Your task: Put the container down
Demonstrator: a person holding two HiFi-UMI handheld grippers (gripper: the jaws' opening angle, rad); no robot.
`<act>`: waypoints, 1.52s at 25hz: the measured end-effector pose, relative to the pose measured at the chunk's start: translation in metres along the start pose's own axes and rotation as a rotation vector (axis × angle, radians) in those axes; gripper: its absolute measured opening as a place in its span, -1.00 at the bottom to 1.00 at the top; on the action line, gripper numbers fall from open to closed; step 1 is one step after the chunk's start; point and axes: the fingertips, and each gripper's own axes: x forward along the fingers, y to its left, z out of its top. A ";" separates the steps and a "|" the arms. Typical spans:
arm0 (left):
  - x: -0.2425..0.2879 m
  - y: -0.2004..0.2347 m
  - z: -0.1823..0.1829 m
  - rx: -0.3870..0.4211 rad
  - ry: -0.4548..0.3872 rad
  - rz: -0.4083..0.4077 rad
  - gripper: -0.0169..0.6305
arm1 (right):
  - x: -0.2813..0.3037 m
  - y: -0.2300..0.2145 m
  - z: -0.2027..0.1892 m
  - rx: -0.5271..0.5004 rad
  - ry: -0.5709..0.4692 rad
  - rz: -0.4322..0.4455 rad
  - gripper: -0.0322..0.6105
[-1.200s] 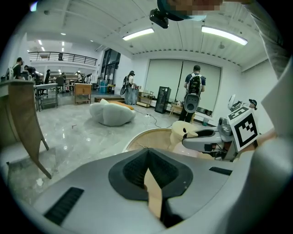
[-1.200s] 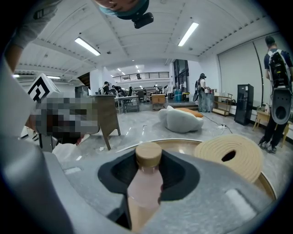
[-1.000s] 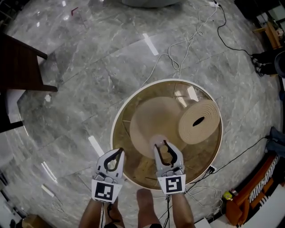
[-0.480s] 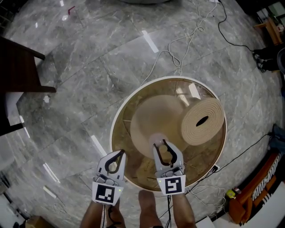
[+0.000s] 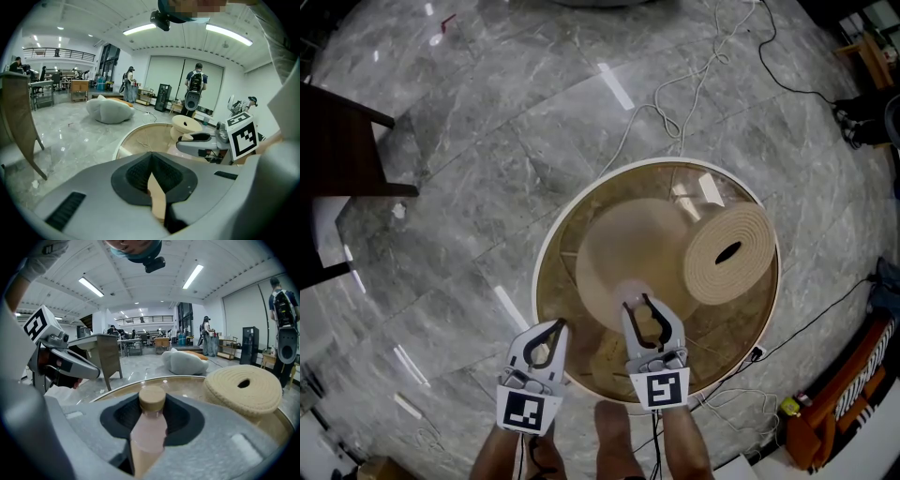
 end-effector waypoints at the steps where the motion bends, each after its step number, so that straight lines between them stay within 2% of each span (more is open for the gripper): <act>1: 0.000 0.000 0.000 0.001 0.001 0.000 -0.90 | 0.000 -0.001 0.000 0.003 -0.004 -0.003 -0.48; 12: -0.008 -0.003 0.000 0.011 -0.004 0.004 -0.90 | 0.000 0.003 0.002 0.032 0.006 0.008 -0.45; 18: -0.019 -0.005 0.011 0.025 -0.017 0.009 -0.90 | -0.004 0.010 0.011 0.036 0.026 0.042 -0.22; 22: -0.027 -0.009 0.023 0.037 -0.034 0.014 -0.90 | -0.013 0.009 0.023 0.027 0.018 0.038 -0.21; 29: -0.046 -0.022 0.068 0.066 -0.069 0.012 -0.90 | -0.034 0.004 0.063 0.040 0.001 0.030 -0.21; 34: -0.060 -0.041 0.119 0.104 -0.109 -0.019 -0.90 | -0.055 -0.009 0.110 0.059 -0.051 0.001 -0.21; 38: -0.080 -0.057 0.166 0.133 -0.146 -0.039 -0.90 | -0.081 -0.019 0.154 0.099 -0.046 -0.020 -0.21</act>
